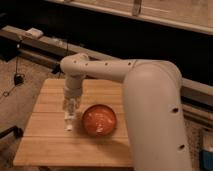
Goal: Place the bottle in the ceramic bowl
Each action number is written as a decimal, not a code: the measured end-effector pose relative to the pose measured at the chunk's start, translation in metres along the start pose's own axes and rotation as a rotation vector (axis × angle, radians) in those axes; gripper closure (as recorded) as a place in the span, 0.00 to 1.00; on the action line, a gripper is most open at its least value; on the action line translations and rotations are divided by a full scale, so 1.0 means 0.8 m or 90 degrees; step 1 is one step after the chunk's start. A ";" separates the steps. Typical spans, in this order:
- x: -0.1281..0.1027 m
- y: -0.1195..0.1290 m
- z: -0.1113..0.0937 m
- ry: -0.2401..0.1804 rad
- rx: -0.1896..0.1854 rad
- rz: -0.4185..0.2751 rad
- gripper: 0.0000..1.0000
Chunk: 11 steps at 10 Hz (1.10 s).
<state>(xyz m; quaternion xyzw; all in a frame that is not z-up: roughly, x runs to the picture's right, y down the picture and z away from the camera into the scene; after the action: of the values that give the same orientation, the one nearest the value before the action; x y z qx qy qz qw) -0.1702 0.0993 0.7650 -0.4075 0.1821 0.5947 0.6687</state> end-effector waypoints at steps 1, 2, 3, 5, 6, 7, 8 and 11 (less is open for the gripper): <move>0.007 -0.017 -0.004 -0.003 -0.004 0.008 1.00; 0.012 -0.027 -0.006 -0.004 -0.006 0.014 1.00; 0.019 -0.047 -0.007 -0.004 -0.010 0.027 1.00; 0.033 -0.086 -0.004 -0.002 -0.013 0.054 1.00; 0.039 -0.101 -0.002 -0.003 -0.012 0.065 1.00; 0.042 -0.121 -0.001 -0.006 -0.008 0.087 1.00; 0.043 -0.130 0.002 -0.005 -0.003 0.099 1.00; 0.043 -0.152 0.020 -0.005 0.017 0.126 0.78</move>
<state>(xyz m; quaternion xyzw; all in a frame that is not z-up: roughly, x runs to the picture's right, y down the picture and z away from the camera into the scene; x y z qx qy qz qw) -0.0514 0.1388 0.7899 -0.3765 0.2268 0.6569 0.6126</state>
